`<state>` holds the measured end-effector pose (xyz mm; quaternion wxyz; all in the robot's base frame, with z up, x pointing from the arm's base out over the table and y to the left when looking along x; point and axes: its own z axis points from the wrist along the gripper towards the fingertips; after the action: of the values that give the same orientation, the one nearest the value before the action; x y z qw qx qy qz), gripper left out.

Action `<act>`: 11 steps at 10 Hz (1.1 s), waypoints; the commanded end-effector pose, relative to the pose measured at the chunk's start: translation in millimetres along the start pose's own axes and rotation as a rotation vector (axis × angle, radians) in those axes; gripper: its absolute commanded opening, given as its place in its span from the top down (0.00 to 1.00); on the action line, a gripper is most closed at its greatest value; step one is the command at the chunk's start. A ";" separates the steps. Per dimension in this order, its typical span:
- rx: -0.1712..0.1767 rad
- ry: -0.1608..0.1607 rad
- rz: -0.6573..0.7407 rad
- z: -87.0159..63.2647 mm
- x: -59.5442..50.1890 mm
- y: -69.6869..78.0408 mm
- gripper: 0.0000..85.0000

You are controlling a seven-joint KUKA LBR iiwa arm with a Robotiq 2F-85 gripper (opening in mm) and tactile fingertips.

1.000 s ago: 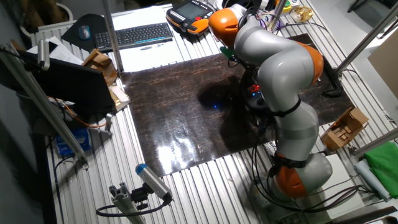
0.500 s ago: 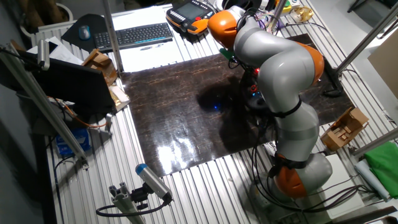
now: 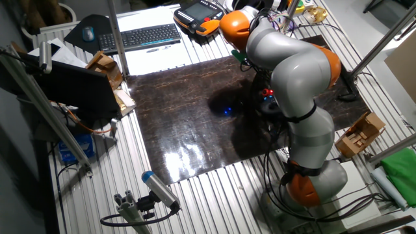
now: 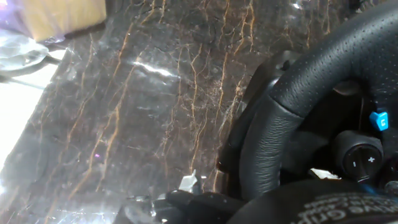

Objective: Rotate the steering wheel 90 degrees clockwise

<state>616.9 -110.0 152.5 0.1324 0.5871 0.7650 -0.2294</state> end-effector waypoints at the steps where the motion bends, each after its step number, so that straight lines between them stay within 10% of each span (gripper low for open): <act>1: 0.000 -0.002 0.002 0.3 -0.5 -0.1 0.01; 11: -0.015 -0.061 -0.048 0.5 -1.2 -0.4 0.04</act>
<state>616.8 -111.0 152.1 0.1522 0.5612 0.7766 -0.2427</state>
